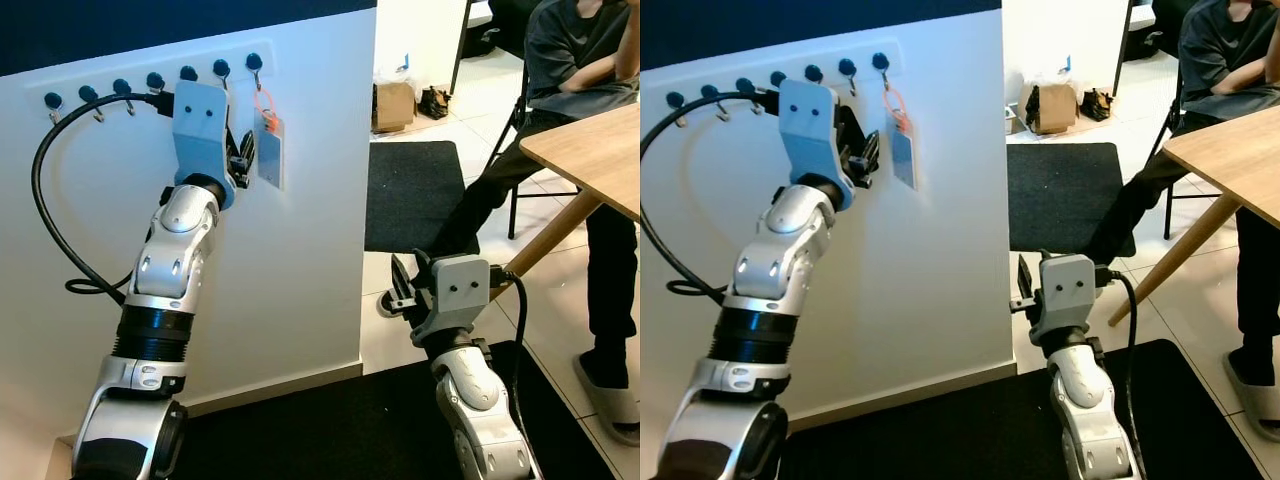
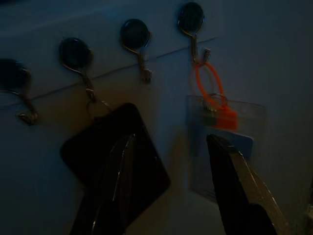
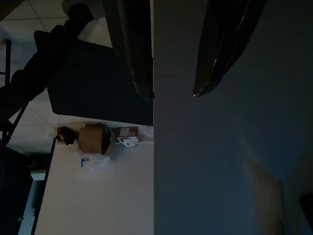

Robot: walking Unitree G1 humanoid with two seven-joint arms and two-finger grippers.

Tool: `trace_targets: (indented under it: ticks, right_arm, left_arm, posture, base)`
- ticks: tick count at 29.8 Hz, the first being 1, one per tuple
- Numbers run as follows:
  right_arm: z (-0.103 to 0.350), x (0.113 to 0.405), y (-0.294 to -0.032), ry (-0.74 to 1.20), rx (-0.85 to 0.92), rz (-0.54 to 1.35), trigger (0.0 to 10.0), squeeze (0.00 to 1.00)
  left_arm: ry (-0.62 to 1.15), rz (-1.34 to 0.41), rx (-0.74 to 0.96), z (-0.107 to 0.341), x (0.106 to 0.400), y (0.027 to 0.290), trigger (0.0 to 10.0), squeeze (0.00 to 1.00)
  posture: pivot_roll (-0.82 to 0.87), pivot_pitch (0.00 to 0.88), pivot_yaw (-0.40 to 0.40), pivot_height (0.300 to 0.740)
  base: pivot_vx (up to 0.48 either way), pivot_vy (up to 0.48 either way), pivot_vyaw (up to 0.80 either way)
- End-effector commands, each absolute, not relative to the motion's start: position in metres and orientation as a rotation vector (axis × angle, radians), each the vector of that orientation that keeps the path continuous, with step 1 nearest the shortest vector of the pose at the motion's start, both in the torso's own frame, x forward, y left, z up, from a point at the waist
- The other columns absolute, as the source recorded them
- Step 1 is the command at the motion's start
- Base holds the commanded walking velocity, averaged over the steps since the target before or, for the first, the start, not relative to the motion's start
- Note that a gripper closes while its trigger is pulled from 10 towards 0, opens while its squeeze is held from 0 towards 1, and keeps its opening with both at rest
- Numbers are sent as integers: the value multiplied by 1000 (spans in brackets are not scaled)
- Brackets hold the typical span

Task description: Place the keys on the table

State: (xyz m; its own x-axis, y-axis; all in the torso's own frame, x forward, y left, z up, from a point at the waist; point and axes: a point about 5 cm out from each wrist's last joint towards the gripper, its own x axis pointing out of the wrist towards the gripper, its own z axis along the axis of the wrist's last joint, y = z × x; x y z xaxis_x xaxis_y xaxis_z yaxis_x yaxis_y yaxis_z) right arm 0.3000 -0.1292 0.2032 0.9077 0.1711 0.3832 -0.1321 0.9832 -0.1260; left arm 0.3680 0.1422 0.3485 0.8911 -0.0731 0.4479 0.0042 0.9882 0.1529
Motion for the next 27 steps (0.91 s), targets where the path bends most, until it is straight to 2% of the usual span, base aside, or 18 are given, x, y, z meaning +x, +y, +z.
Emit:
trace_targets:
  ticks: [1,9,16,27]
  right_arm:
    - [198,300,-127,-383,-87,159,10000,0]
    - [196,299,-127,-377,-86,159,10000,0]
    - [195,299,-125,-374,-83,162,10000,0]
    - [195,298,-124,-371,-82,167,10000,0]
  left_arm:
    - [-502,-25,158,354,367,137,10000,0]
    - [-512,19,163,358,369,138,10000,0]
    - [-494,-11,137,355,369,135,10000,0]
    - [-486,57,154,358,387,149,10000,0]
  posture:
    - [27,244,136,740]
    - [26,241,139,740]
    - [27,240,138,740]
    - [21,246,138,740]
  base:
    - [0,0,0]
    - [0,0,0]
    - [0,0,0]
    - [0,0,0]
